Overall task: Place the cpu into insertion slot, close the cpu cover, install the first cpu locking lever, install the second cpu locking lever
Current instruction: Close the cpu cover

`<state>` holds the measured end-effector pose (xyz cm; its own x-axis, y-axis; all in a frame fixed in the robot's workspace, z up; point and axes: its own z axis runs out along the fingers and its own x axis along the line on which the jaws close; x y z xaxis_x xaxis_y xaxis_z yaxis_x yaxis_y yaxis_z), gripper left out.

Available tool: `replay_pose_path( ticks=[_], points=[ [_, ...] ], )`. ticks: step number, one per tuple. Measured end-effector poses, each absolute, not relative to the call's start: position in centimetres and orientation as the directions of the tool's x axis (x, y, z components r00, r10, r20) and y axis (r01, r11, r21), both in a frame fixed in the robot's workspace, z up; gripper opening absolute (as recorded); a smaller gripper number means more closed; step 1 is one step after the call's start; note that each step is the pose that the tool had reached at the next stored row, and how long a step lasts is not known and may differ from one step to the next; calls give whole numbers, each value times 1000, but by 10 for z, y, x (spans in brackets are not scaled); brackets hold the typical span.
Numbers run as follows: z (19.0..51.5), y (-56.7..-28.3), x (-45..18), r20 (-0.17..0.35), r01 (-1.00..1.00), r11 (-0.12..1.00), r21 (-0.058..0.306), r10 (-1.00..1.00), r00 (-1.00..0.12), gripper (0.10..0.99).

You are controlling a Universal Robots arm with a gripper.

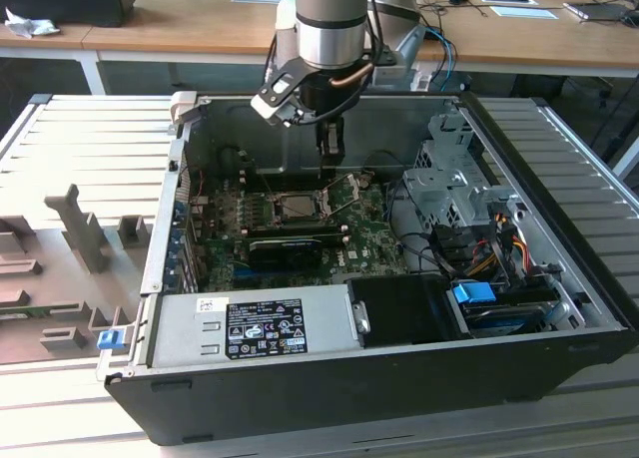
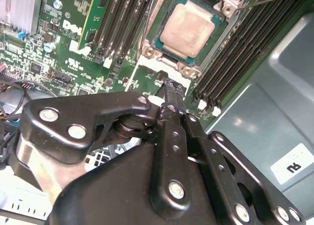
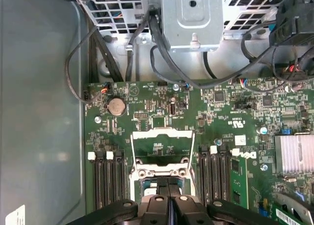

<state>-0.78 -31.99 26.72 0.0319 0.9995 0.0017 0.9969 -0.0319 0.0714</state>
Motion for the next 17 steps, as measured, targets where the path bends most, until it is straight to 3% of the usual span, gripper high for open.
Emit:
replay_pose_path(
  ticks=[17],
  points=[
    [267, -320, 11, 2, 997, -32, 71, 999, 32, 106]
  ],
)
